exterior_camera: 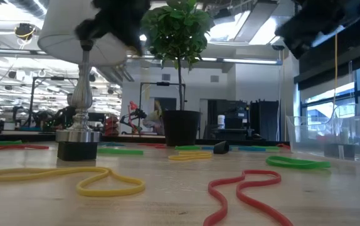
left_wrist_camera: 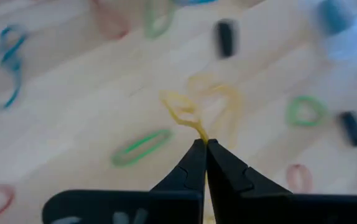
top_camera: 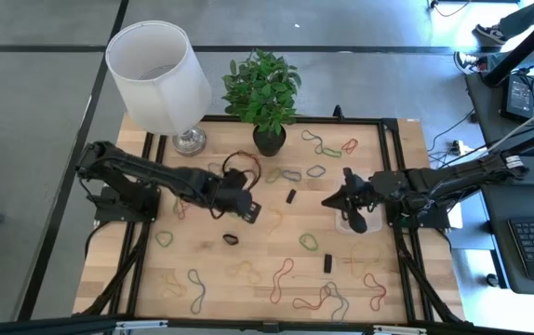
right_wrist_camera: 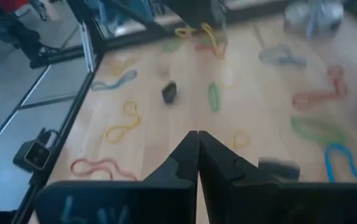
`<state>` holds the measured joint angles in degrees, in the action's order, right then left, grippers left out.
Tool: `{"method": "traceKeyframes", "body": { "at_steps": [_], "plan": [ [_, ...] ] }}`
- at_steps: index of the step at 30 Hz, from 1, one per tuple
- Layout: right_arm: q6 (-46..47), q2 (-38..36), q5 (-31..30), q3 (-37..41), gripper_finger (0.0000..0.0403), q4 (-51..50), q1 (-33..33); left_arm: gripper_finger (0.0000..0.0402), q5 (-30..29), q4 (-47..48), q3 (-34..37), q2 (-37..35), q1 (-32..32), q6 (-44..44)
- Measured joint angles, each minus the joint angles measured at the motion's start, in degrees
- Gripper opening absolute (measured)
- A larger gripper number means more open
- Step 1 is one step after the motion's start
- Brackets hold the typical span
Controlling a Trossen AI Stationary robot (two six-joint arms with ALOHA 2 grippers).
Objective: Pick and place rubber bands into bin
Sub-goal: Put the yellow rubber band into the transparent bin
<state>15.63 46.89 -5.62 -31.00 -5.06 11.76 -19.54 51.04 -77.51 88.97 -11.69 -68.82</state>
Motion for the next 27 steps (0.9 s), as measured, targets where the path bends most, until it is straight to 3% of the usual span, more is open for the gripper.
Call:
{"method": "traceKeyframes", "body": {
  "at_steps": [7, 12, 16, 21, 27],
  "plan": [
    [-10.62, 7.33, -0.57, -0.06, 0.008, 13.62, 0.01, 0.0003, 11.48, -0.45, -6.56, -0.02, 6.26, 7.15],
    [-15.72, 13.6, -5.94, -3.83, 0.0148, 16.39, -0.03, 0.0003, 18.75, -2.42, -6.96, 0.35, 9.61, 10.6],
    [-21.28, 19.99, -6.82, -9.25, 0.0189, 17.1, -0.03, 0.0003, 22.61, -5.93, -6.98, 1.99, 10.96, 13.87],
    [-26.22, 29.39, -6.99, -16.16, 0.0211, 16.22, -0.23, 0.0003, 25.4, -7.36, -6.98, 4.03, 11.92, 17.33],
    [-28.24, 38.81, -7.0, -23.15, 0.021, 15.59, -0.86, 0.0003, 27.34, -7.46, -6.98, 4.26, 12.26, 20.31]
  ]
}}
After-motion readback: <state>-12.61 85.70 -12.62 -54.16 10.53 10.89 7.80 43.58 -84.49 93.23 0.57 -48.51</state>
